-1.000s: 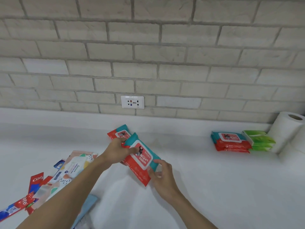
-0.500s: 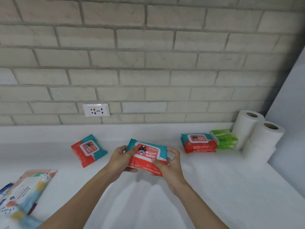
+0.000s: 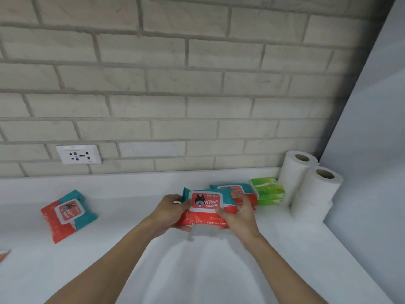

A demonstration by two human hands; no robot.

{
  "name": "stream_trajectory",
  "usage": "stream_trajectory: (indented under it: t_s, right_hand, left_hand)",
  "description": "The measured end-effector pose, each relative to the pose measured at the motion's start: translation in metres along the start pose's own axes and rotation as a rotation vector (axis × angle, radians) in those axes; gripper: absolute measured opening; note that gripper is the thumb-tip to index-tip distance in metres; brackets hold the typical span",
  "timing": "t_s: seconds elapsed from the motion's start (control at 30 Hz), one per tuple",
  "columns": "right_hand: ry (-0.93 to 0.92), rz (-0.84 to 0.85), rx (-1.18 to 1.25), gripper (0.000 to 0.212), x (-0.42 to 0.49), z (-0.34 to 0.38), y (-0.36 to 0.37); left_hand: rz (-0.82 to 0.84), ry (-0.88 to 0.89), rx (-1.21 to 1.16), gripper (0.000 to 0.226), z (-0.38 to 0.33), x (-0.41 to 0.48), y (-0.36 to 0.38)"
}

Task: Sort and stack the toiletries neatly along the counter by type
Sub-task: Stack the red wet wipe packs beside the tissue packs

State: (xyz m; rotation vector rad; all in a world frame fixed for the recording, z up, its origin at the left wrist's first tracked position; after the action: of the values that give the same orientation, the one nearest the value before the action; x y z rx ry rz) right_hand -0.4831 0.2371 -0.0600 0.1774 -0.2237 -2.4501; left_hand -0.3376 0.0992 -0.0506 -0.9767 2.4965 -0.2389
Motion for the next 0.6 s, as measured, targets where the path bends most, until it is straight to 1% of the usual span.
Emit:
stream_trajectory:
  t_s: [0.13, 0.23, 0.3, 0.37, 0.47, 0.6]
  right_hand:
    - [-0.042, -0.03, -0.168, 0.05, 0.024, 0.014, -0.019]
    - [-0.052, -0.024, -0.276, 0.031, 0.042, 0.02, -0.032]
    - [-0.066, -0.027, -0.35, 0.021, 0.055, 0.02, -0.04]
    - [-0.101, -0.015, -0.478, 0.021, 0.071, 0.022, -0.046]
    - [-0.13, 0.013, -0.631, 0.026, 0.091, 0.023, -0.049]
    - [-0.145, 0.026, -0.714, 0.029, 0.116, 0.02, -0.054]
  left_hand:
    - [-0.028, -0.006, -0.007, 0.038, -0.015, 0.02, 0.025]
    - [-0.029, -0.03, -0.038, 0.036, -0.023, 0.035, 0.044]
    - [-0.008, -0.053, -0.075, 0.03, -0.028, 0.043, 0.056]
    - [0.002, -0.065, -0.084, 0.031, -0.034, 0.054, 0.067]
    - [-0.019, -0.069, -0.074, 0.036, -0.037, 0.068, 0.077]
    - [-0.071, -0.092, -0.088, 0.037, -0.037, 0.092, 0.087]
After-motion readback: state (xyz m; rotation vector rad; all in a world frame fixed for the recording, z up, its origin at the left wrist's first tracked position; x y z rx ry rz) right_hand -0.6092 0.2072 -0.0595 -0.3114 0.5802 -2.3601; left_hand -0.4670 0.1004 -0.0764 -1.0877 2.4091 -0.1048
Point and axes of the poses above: each hand's wrist, its own x-axis towards the middle knuckle, its own y-axis out of the palm, z = x × y, the point moved 7 cm from there along x, towards the middle knuckle, and after that the axes turned 11 degrees about x, right-handed, at the moved point
